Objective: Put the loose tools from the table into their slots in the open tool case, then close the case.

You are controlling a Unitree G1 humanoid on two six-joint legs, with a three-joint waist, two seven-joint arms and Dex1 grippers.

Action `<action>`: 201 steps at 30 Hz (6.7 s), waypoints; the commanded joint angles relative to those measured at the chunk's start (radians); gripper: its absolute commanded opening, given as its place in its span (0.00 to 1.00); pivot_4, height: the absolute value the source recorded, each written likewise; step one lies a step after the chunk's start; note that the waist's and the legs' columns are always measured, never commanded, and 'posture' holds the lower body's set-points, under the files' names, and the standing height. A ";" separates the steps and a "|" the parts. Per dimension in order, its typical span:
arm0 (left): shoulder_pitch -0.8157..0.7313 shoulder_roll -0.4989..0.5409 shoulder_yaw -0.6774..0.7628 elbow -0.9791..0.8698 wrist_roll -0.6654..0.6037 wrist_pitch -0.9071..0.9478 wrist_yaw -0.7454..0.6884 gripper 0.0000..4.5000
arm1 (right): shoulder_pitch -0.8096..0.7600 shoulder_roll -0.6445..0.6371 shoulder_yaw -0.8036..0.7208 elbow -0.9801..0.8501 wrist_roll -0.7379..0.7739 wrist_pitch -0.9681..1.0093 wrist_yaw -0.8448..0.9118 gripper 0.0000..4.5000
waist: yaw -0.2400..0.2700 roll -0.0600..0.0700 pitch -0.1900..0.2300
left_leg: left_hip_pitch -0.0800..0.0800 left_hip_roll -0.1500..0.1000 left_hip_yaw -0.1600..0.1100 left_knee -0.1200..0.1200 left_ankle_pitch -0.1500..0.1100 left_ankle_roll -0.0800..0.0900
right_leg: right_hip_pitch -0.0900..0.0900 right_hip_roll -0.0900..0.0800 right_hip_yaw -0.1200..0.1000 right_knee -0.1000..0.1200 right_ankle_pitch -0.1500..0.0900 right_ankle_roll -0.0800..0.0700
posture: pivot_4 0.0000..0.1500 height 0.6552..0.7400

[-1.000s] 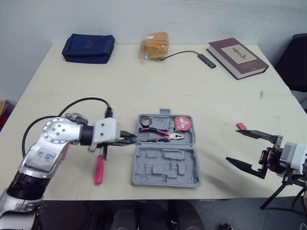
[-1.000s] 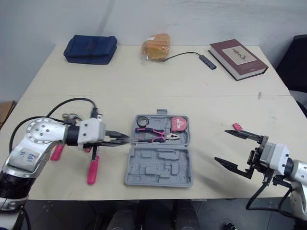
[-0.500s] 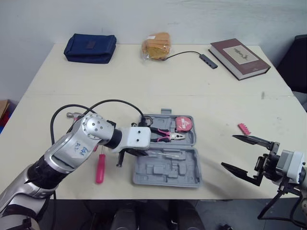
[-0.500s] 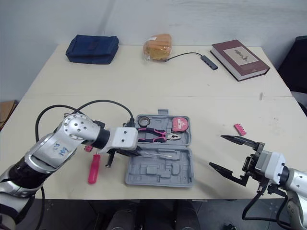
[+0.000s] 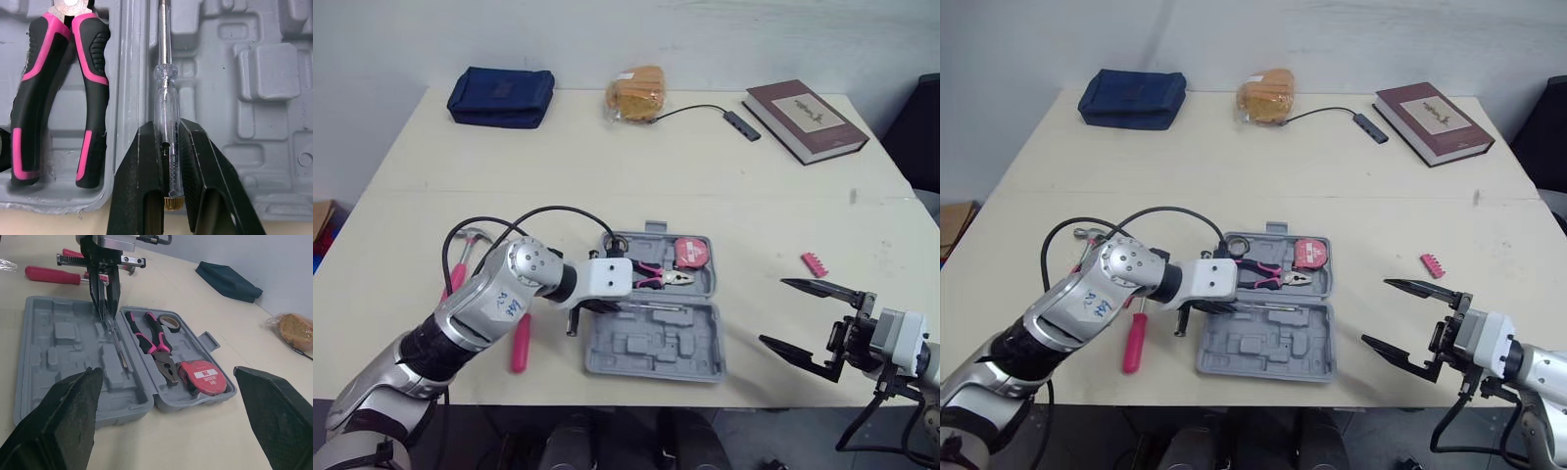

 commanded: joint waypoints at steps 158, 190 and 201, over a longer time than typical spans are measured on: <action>1.078 -0.234 1.274 -0.094 -0.554 -0.342 0.678 0.99 | -0.228 0.102 0.124 0.131 0.044 -0.102 -0.039 1.00 | -0.041 0.015 -0.009 | 0.015 0.004 -0.001 -0.018 -0.007 -0.004 | 0.013 -0.008 0.000 -0.011 -0.002 -0.004 | 1.00 1.00; 0.604 -0.009 0.927 0.258 -0.463 0.338 0.777 0.32 | -0.188 0.095 0.173 -0.014 -0.006 -0.005 -0.039 1.00 | -0.016 0.018 -0.011 | 0.015 0.003 -0.001 -0.018 -0.006 -0.010 | 0.009 -0.009 -0.003 -0.006 -0.003 -0.004 | 1.00 1.00; 0.523 -0.001 0.994 0.154 -0.499 -0.096 0.526 0.12 | -0.144 0.057 0.097 0.083 -0.023 -0.081 0.006 1.00 | 0.005 0.009 -0.006 | 0.010 0.002 0.000 -0.018 -0.003 -0.011 | 0.003 -0.008 -0.003 -0.004 -0.003 -0.005 | 1.00 1.00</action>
